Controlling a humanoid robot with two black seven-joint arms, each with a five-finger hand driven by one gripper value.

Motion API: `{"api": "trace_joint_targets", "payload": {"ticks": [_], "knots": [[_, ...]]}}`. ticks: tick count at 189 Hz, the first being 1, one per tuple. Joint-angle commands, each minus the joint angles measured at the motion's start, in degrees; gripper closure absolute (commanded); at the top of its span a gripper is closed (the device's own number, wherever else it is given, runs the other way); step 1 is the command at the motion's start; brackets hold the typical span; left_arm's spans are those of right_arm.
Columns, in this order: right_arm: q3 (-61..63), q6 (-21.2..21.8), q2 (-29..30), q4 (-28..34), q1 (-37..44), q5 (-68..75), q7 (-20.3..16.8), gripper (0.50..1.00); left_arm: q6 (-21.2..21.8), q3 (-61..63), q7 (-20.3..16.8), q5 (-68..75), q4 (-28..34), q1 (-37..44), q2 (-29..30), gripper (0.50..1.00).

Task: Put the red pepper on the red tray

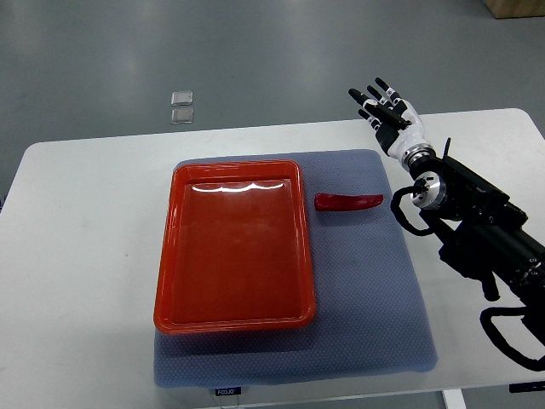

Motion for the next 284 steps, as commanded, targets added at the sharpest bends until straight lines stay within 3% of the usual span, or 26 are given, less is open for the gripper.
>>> {"api": "trace_joint_targets", "payload": {"ticks": [1,284], "knots": [[0.00,0.00,-0.09,0.00,0.00,0.00,0.00,0.579,0.00,0.00,0.04,0.00,0.05,0.07,0.00,0.500],[0.00,-1.23,-1.67,0.44,-0.53,0.09,0.09,0.581,0.00,0.18,0.04,0.00,0.58,0.59,0.00,0.500]]}}
